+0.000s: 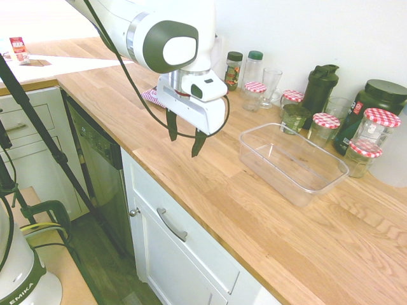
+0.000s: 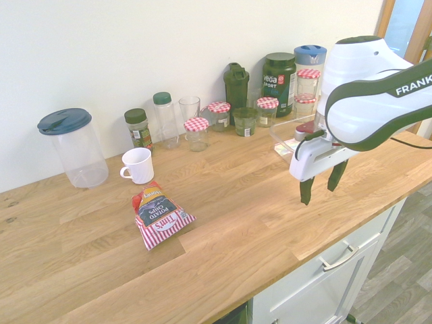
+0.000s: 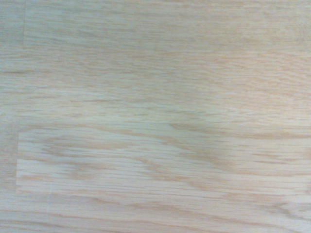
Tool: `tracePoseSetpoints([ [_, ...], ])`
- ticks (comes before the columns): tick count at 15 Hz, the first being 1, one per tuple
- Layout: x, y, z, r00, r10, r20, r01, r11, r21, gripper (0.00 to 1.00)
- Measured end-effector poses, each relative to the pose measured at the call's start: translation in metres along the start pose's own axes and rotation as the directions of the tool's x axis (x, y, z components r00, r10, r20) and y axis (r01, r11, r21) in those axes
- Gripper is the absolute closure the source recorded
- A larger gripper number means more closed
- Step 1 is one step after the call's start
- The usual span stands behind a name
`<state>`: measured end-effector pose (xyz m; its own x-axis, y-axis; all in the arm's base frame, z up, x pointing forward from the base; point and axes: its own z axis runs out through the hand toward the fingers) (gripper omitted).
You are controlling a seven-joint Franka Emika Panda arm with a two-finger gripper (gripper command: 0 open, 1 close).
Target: Put the chip bag into the container
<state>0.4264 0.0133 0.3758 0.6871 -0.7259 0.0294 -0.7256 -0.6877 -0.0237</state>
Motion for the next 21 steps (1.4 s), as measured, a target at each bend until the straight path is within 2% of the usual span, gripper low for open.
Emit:
tracePoseSetpoints([
  [4, -0.004, -0.008, -0.002, 1.000, -0.018, -0.010, 0.017, 1.000, -0.003, 0.00],
  [7, -0.018, -0.039, -0.013, 0.998, -0.046, -0.050, 0.046, 0.999, -0.007, 0.00],
  [15, -0.094, -0.172, -0.061, 0.977, -0.120, -0.179, 0.117, 0.993, -0.026, 0.00],
  [21, -0.108, -0.282, -0.072, 0.977, -0.137, -0.164, 0.143, 0.989, 0.024, 0.00],
])
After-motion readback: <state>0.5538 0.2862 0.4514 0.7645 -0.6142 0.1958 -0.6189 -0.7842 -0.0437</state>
